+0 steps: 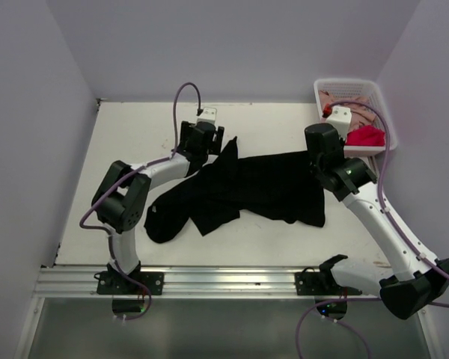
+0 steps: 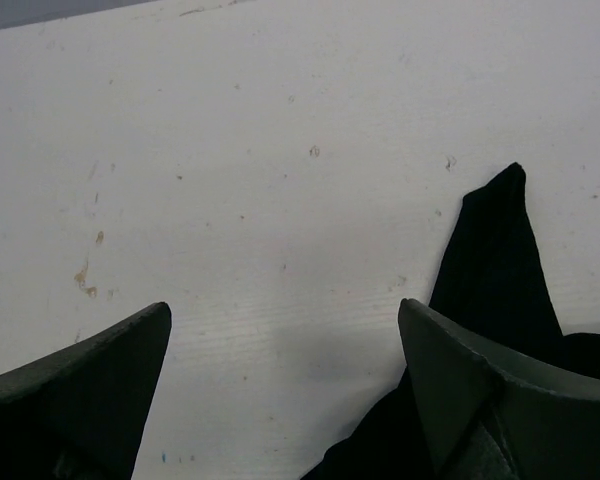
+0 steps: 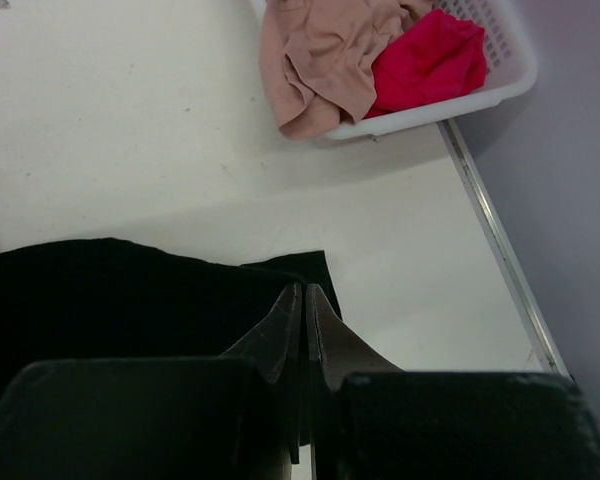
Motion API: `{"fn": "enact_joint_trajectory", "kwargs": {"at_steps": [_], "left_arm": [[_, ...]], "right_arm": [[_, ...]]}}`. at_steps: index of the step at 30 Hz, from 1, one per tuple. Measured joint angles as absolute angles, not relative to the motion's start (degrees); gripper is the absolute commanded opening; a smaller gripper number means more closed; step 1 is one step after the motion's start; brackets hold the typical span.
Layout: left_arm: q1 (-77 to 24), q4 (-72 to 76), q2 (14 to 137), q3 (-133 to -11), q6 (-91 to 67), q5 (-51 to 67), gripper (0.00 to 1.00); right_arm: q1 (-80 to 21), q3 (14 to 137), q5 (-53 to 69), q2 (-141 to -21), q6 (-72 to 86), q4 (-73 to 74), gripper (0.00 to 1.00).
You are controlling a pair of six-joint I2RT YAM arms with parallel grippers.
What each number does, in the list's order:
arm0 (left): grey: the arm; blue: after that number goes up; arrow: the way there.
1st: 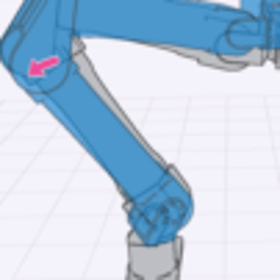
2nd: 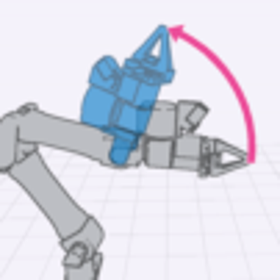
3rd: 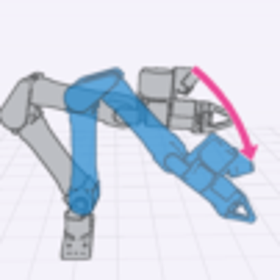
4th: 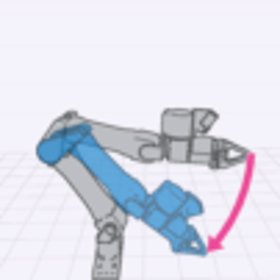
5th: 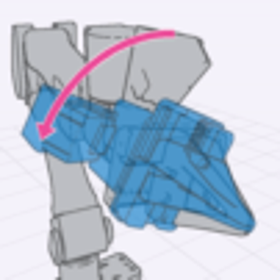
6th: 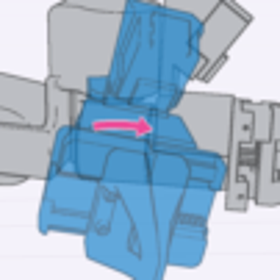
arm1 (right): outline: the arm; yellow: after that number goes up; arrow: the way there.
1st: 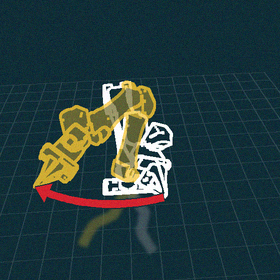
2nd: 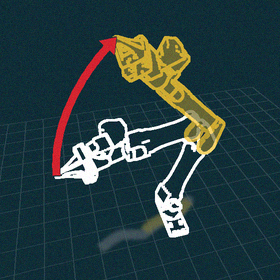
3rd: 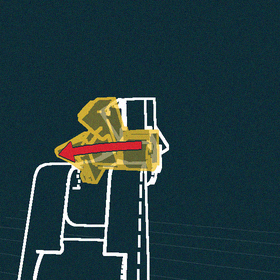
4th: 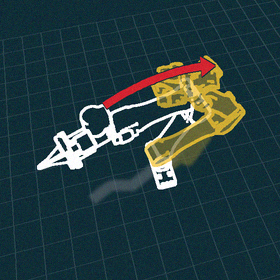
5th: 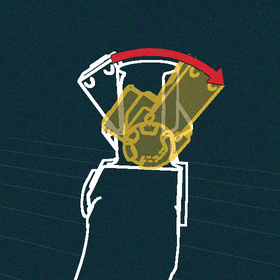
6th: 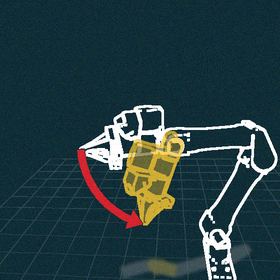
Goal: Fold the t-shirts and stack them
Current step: Flatten out the tshirt
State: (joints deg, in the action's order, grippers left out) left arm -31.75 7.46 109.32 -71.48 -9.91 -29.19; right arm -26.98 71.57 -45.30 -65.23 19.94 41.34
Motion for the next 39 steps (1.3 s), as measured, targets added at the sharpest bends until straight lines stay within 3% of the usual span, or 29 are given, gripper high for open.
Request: {"fn": "enact_joint_trajectory", "kwargs": {"at_steps": [4,6,9,10,13,16,24,39], "left_arm": [[-31.59,7.77,104.6,-68.88,-10.0,-27.31,1.0],[-31.59,7.66,100.03,-66.32,-10.55,-25.21,0.94],[-31.62,7.66,94.19,-63.59,-11.68,-19.94,0.79],[-31.59,7.64,92.42,-62.52,-12.23,-17.04,0.68],[-31.59,6.96,91.22,-61.08,-13.04,-9.41,0.51],[-31.57,4.75,93.41,-60.49,-12.95,-1.54,0.41],[-29.08,-0.36,102.08,-60.53,-13.3,10.59,0.4],[-28.25,-2.76,102.21,-60.53,-16.08,3.79,0.36]], "right_arm": [[-26.98,70.5,-44.97,-65.25,20.01,41.1,0.0],[-26.98,70.24,-44.86,-65.3,20.08,40.93,0.0],[-26.98,70.08,-44.31,-65.73,20.1,40.47,0.0],[-26.98,70.08,-44.1,-66.02,20.1,40.27,0.0],[-26.98,70.02,-43.75,-66.81,20.12,39.75,0.0],[-26.98,69.95,-43.38,-67.22,20.25,39.44,0.0],[-26.98,69.87,-42.46,-67.11,20.56,39.42,0.0],[-26.98,69.78,-42.41,-67.0,20.58,39.46,0.0]]}}
